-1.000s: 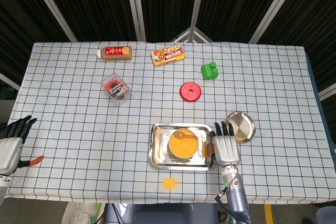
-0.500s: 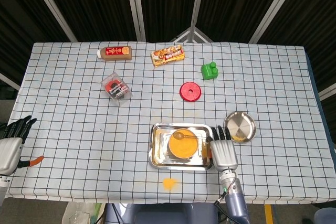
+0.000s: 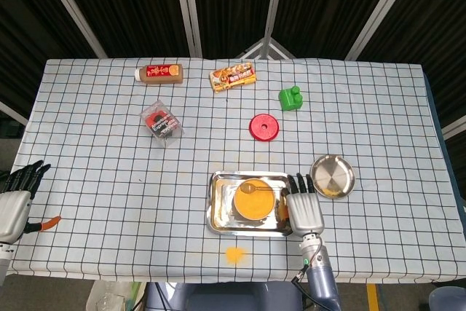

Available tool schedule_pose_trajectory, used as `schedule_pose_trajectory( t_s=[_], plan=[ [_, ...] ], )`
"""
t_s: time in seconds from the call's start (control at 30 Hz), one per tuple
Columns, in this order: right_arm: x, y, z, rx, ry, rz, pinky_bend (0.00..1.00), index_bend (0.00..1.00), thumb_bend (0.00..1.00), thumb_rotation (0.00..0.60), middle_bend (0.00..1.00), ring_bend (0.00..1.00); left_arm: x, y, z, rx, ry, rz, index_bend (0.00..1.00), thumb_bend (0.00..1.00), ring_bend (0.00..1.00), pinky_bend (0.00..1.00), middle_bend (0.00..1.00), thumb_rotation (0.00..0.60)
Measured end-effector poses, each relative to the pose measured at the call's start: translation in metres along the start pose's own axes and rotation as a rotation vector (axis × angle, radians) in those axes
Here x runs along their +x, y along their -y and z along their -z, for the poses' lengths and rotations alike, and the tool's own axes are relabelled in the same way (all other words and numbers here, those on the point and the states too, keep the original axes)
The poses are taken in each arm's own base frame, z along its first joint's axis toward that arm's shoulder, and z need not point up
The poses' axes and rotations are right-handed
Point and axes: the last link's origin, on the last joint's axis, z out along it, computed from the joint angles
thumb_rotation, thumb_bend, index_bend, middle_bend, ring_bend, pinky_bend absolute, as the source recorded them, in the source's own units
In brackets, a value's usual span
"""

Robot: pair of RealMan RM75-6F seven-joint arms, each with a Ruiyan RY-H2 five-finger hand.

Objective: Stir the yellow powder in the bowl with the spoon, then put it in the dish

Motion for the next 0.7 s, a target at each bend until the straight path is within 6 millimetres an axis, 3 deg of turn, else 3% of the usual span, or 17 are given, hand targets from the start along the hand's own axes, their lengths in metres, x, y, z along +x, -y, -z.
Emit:
schedule_pose_trajectory(
  t_s=[0.27,0.5,0.7],
  plan=[
    [0.005,-0.006,0.002,-0.011,-0.006,0.007,0.00,0.38,0.62,0.600,0.13,0.00,0.000,0.000,0.000,-0.001,0.002,-0.002,0.00,0.00,0.00,0.00,0.00,0.600],
    [0.013,-0.011,0.007,0.004,-0.045,0.020,0.00,0.38,0.47,0.600,0.13,0.00,0.000,0.000,0.000,-0.001,-0.003,0.000,0.00,0.00,0.00,0.00,0.00,0.600],
    [0.020,-0.010,0.009,0.028,-0.093,0.039,0.00,0.23,0.41,0.600,0.12,0.00,0.003,-0.002,-0.001,-0.011,-0.017,0.004,0.00,0.00,0.00,0.00,0.00,0.600]
  ],
)
